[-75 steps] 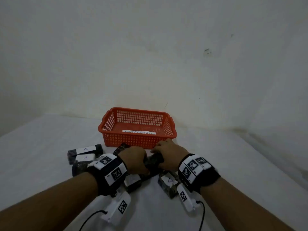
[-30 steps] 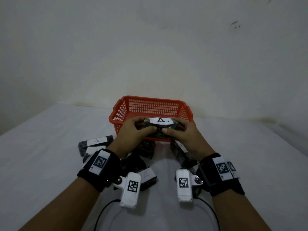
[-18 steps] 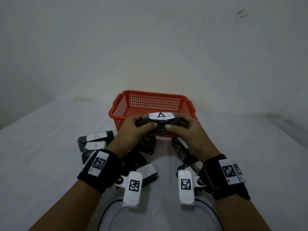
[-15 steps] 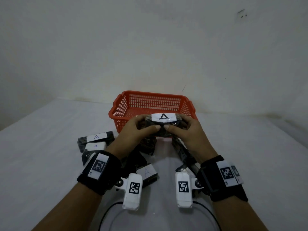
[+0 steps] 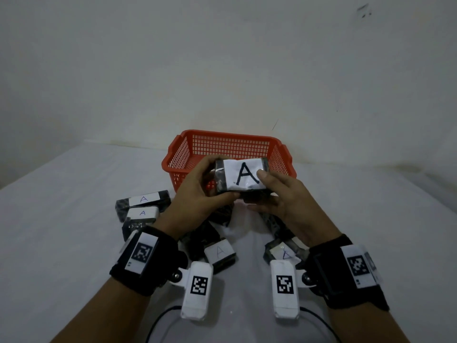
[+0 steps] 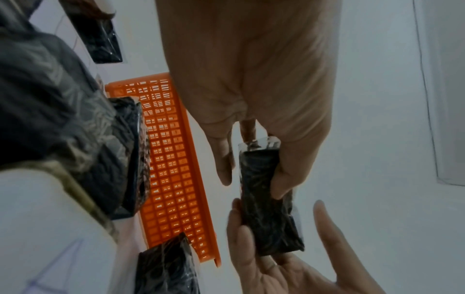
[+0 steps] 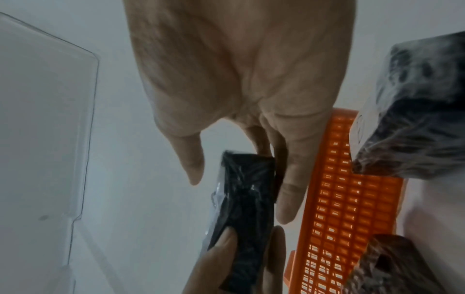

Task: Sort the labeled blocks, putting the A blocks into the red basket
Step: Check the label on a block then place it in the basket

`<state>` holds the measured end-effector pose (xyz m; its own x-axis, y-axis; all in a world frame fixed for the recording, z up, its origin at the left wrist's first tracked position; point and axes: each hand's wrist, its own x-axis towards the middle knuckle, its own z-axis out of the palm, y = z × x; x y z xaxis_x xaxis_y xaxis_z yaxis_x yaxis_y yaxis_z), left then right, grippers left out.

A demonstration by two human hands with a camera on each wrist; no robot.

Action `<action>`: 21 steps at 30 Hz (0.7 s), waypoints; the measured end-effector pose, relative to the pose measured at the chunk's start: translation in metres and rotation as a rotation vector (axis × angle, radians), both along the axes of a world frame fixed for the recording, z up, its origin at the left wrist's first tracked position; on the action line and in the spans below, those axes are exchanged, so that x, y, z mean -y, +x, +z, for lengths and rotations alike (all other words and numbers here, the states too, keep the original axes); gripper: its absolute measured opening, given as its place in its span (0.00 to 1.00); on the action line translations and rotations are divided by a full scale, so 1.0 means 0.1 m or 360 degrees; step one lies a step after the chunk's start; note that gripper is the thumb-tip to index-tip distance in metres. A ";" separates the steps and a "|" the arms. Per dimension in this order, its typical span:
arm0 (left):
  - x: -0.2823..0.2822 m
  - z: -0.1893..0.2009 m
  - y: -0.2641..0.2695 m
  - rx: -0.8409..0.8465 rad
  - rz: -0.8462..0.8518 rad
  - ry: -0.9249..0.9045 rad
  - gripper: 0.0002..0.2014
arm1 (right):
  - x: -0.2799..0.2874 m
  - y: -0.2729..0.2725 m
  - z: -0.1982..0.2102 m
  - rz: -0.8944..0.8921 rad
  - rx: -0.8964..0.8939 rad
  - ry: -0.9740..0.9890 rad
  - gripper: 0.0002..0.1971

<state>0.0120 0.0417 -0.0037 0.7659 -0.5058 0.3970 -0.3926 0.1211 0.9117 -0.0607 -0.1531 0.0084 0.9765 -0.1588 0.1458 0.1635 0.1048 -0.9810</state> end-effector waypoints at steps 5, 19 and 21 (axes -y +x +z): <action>0.03 0.00 -0.08 -0.0224 -0.0118 -0.0021 0.36 | 0.02 -0.01 -0.09 -0.0211 0.0072 -0.0029 0.15; 0.04 -0.05 -0.10 -0.0158 0.0031 -0.0125 0.17 | -0.02 -0.04 -0.12 -0.0241 0.0198 -0.0251 0.16; 0.03 -0.06 -0.09 -0.0173 0.0058 -0.0150 0.17 | -0.02 -0.03 -0.13 -0.0200 0.0158 -0.0298 0.18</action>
<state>0.0034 0.0384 -0.0095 0.8239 -0.4415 0.3553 -0.2981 0.1956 0.9343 -0.0641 -0.1515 -0.0042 0.9302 -0.2391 0.2785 0.2605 -0.1044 -0.9598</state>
